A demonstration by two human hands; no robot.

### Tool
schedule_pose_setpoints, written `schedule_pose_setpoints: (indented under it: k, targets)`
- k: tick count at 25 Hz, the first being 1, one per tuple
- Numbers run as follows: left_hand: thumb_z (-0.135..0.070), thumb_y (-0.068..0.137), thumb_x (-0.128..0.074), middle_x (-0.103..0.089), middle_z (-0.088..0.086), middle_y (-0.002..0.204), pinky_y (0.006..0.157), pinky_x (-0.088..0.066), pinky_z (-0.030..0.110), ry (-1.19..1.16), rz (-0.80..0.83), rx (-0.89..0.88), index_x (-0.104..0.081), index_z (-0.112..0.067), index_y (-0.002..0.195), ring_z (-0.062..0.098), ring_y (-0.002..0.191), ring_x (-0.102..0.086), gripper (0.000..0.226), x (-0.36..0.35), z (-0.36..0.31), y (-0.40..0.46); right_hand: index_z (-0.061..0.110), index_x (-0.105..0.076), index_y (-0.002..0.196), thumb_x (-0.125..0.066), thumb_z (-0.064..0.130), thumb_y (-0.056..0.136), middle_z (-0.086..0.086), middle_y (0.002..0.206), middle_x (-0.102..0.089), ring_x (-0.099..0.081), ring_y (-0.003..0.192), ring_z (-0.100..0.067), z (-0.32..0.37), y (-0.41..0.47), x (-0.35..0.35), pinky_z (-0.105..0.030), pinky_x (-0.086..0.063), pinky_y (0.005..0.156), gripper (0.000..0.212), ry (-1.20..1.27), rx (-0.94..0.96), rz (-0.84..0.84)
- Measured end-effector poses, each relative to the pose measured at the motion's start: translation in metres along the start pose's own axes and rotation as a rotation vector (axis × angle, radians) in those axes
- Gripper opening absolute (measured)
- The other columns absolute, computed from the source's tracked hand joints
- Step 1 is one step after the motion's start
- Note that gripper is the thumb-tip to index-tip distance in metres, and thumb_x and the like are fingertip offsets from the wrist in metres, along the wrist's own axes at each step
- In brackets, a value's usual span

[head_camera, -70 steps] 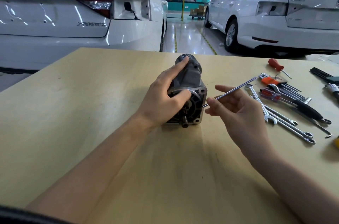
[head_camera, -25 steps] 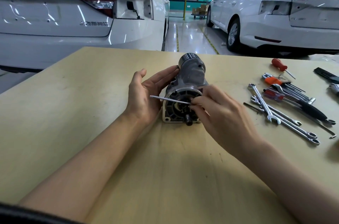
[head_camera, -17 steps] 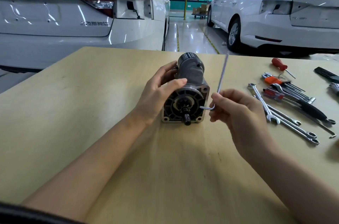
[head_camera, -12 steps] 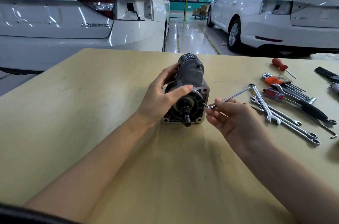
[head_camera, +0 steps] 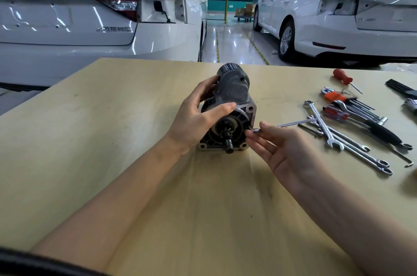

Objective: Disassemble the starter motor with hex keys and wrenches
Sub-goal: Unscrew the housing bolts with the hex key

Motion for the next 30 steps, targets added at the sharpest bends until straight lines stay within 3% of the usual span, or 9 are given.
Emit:
schedule_pose_setpoints:
  k: [8,12,20,26,30]
  targets:
    - [-0.025,0.074,-0.071,-0.062,-0.003,0.129,0.106,-0.044,0.036,-0.037,0.003,0.022,-0.051,-0.020,0.136,0.008,0.122,-0.056,0.066,0.001,0.000,-0.001,-0.004,-0.058,0.089,-0.064,-0.001,0.081,-0.014,0.067,-0.067,-0.073,0.068,-0.024,0.000,0.002,0.000,-0.025,-0.057,0.057,0.010,0.011,0.012,0.038]
    - [-0.011,0.083,-0.072,-0.061,-0.002,0.131,0.107,-0.044,0.037,-0.075,0.012,0.031,-0.051,-0.019,0.137,0.010,0.123,-0.056,0.058,0.001,0.001,0.000,-0.005,-0.059,0.091,-0.065,-0.001,0.081,-0.014,0.068,-0.068,-0.073,0.069,-0.024,0.001,0.002,0.000,-0.025,-0.057,0.058,0.013,0.010,-0.001,0.042]
    - [-0.023,0.072,-0.070,-0.061,-0.003,0.131,0.102,-0.048,0.033,-0.145,0.030,0.046,-0.053,-0.024,0.135,0.010,0.121,-0.058,0.065,-0.001,0.002,0.001,-0.001,-0.055,0.081,-0.070,0.003,0.082,-0.018,0.073,-0.072,-0.073,0.076,-0.029,0.007,-0.003,-0.002,-0.029,-0.059,0.065,0.015,-0.142,0.196,0.045]
    - [-0.025,0.072,-0.070,-0.060,-0.003,0.133,0.105,-0.046,0.035,-0.132,0.037,0.050,-0.051,-0.022,0.137,0.011,0.124,-0.055,0.068,0.000,0.002,0.001,0.009,-0.067,0.077,-0.074,0.003,0.081,-0.004,0.066,-0.069,-0.072,0.064,-0.022,0.021,-0.008,-0.008,-0.030,-0.059,0.061,0.010,-0.529,0.548,0.084]
    - [-0.028,0.085,-0.061,-0.056,-0.004,0.137,0.109,-0.042,0.038,-0.123,0.081,0.067,-0.047,-0.024,0.140,0.011,0.127,-0.053,0.057,0.001,0.003,0.001,0.013,-0.072,0.102,-0.075,0.003,0.079,-0.005,0.067,-0.062,-0.062,0.058,-0.019,0.022,-0.014,-0.019,-0.034,-0.054,0.061,0.025,-0.960,1.008,0.057]
Point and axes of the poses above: each hand's wrist, its own y-axis towards the middle knuckle, its own x-axis out of the back of the hand, z = x × y, the point moved 4 cm from there along y, towards the middle knuckle
